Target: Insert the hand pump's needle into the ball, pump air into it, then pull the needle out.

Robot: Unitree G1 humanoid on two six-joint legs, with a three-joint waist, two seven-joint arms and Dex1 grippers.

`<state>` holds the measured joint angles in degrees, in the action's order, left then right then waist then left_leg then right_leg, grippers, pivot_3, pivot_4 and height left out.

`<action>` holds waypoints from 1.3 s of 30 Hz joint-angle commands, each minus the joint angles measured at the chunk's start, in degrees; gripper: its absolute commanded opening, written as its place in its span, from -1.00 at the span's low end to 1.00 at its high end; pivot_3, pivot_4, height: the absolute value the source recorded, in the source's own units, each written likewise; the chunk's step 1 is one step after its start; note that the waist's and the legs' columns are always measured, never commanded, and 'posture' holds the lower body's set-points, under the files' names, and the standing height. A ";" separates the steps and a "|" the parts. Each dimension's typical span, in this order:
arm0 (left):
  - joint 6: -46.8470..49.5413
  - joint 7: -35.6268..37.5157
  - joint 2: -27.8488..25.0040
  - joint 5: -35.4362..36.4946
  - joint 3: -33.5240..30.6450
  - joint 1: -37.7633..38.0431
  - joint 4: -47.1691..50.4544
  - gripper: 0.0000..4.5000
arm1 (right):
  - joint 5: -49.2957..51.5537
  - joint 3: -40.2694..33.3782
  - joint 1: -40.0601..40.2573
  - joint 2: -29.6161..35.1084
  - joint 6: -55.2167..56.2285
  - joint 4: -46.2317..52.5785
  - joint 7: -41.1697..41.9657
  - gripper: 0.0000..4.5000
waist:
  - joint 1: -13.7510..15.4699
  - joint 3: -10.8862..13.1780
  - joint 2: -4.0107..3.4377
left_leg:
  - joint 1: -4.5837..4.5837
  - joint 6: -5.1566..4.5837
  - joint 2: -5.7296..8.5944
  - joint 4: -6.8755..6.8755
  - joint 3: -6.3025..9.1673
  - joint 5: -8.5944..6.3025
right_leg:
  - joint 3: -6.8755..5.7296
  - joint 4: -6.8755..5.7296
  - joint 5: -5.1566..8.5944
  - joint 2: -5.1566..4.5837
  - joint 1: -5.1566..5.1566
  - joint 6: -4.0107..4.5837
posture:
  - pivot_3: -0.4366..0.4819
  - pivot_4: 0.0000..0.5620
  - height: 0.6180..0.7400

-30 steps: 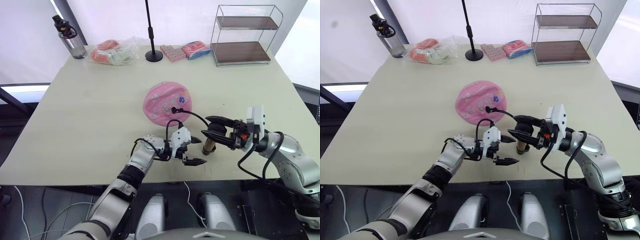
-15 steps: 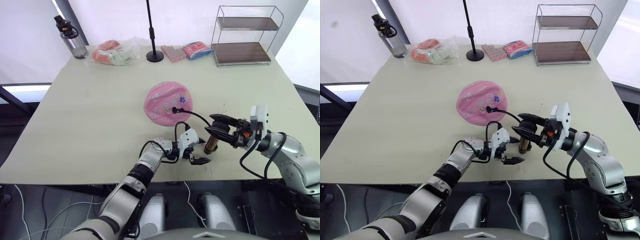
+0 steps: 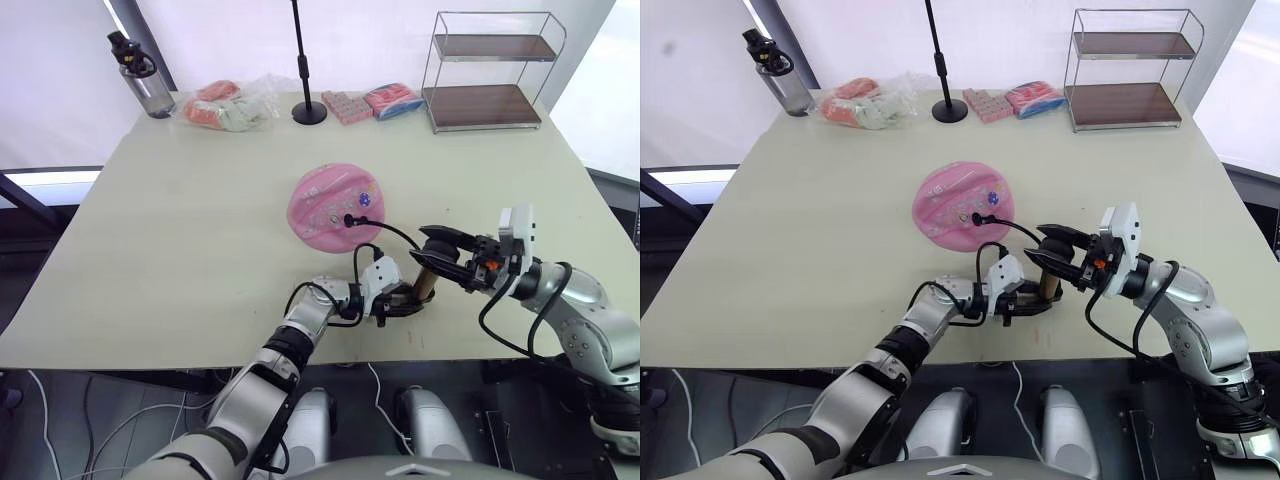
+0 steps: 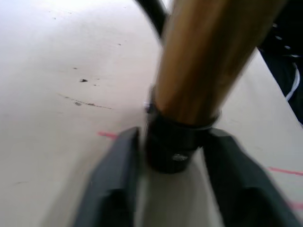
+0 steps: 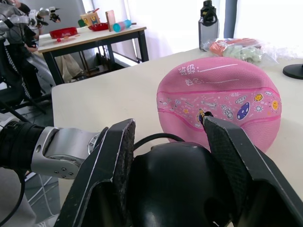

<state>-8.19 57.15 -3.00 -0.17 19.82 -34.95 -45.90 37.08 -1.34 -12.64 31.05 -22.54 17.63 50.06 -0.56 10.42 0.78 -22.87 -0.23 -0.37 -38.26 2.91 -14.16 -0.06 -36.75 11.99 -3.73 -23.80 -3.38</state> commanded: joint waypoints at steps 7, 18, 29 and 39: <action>-0.55 -1.94 1.64 -1.52 -0.64 -0.62 -3.52 -0.52 | 2.99 -5.02 -1.20 2.64 -2.43 4.07 -1.16 -0.19 | 0.63 0.00 0.00 | -0.01 0.00 0.02 -0.03 0.02 0.00 | -0.01 -0.01 0.00 -0.02 0.01 0.00 | -0.05 -0.47 0.86; -2.12 -3.23 3.24 -3.50 -0.10 -1.05 -8.34 -0.52 | 12.63 -12.78 -3.60 8.42 -9.77 9.52 -3.72 -0.19 | 1.29 0.00 0.00 | -0.04 0.00 0.02 -0.04 0.02 0.00 | -0.01 0.00 0.00 -0.02 0.00 0.00 | -0.05 -0.47 0.86; -2.25 -1.69 2.86 -5.10 1.71 0.37 -9.07 -0.52 | 30.92 -22.32 -11.23 17.27 -20.09 8.34 -7.34 -0.19 | 1.35 0.00 0.00 | -0.07 -0.02 0.02 -0.02 0.06 -0.01 | -0.05 0.02 0.01 -0.03 0.00 0.02 | -0.05 -0.47 0.86; -3.69 -1.48 2.73 -5.15 1.60 0.26 -10.07 -0.52 | 36.51 -23.66 -18.34 20.33 -23.69 5.12 -12.03 -0.19 | 1.34 0.00 0.00 | -0.10 -0.07 0.02 -0.03 0.04 -0.04 | -0.04 0.03 -0.01 -0.03 0.00 0.03 | -0.05 -0.47 0.86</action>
<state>-13.22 54.99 0.52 -3.18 20.24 -36.55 -52.34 71.50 -20.54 -27.43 49.77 -48.00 21.60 38.45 0.77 10.42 0.78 -22.96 -0.29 -0.36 -38.29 2.95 -14.20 -0.10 -36.72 11.99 -3.76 -23.80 -3.34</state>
